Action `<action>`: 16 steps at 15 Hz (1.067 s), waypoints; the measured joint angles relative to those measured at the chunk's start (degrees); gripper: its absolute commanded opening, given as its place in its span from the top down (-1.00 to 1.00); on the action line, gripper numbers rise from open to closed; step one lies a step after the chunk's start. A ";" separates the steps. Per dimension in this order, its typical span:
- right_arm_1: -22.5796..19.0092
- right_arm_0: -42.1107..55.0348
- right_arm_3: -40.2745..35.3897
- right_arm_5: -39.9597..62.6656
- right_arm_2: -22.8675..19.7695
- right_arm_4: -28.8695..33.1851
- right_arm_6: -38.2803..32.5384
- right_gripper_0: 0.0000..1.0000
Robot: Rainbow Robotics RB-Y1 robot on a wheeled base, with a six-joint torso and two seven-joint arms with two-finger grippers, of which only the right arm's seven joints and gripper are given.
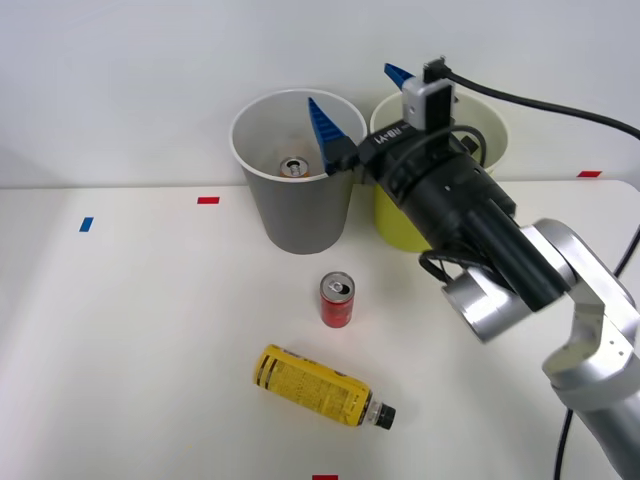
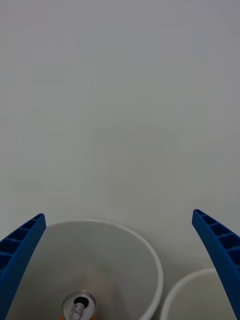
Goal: Put cans in the gray bin, plastic bottles in the light green bin
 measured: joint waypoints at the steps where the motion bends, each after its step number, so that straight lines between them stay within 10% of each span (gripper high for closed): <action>1: -1.40 3.45 -2.95 0.00 -0.71 0.38 -0.04 -1.00; 7: -4.60 29.50 -17.89 -1.22 -6.54 0.28 -1.08 -1.00; 16: -1.03 56.30 -19.72 -12.52 -11.44 -0.24 -1.50 -1.00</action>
